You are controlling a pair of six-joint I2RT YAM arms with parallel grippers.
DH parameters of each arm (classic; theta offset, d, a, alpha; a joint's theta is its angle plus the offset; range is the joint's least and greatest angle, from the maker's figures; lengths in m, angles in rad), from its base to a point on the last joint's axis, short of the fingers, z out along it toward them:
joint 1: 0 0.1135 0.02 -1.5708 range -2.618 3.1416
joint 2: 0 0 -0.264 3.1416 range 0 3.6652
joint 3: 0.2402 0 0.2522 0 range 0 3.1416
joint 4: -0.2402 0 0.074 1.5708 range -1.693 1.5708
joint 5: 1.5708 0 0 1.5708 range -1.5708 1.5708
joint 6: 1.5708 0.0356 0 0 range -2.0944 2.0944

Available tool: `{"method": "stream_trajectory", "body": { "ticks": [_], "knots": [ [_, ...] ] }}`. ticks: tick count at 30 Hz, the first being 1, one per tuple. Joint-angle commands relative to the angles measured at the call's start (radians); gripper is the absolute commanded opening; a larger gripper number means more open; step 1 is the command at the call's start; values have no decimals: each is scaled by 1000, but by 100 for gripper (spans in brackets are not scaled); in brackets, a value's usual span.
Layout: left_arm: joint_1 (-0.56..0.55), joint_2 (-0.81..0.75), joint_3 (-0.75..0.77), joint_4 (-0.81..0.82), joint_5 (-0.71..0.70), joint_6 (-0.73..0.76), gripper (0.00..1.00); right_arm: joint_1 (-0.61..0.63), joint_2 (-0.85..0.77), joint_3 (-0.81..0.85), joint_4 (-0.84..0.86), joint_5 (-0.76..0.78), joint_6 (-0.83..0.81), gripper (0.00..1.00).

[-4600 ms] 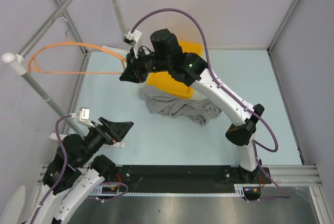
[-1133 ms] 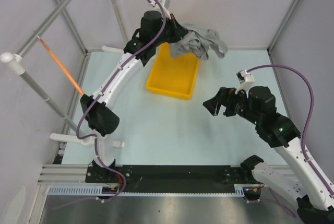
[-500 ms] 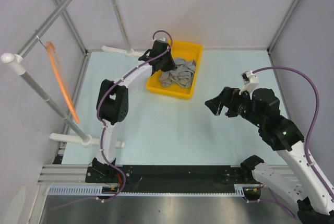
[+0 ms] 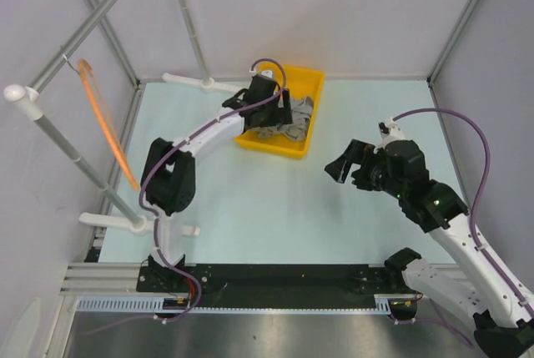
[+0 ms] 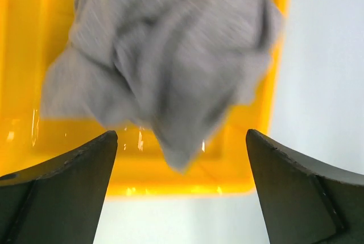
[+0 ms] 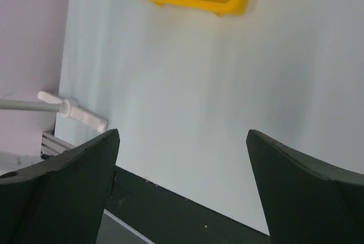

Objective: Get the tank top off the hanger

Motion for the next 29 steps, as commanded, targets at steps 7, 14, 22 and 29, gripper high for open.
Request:
{"method": "stream_trajectory", "body": {
  "ticks": [7,14,22,29],
  "knots": [
    [-364,-439,-342,-50,-357,44,99,-6,83,-164,62,91,227,100],
    [-499,-668,-782,218,-93,-36,99,-8,103,-354,278,-104,242,100],
    [-623,-927,-1293,535,-43,-186,98,-11,19,-550,542,-199,268,100],
    [-623,-1199,-1522,744,0,-250,99,-9,22,-817,1140,-359,401,100]
  ]
}}
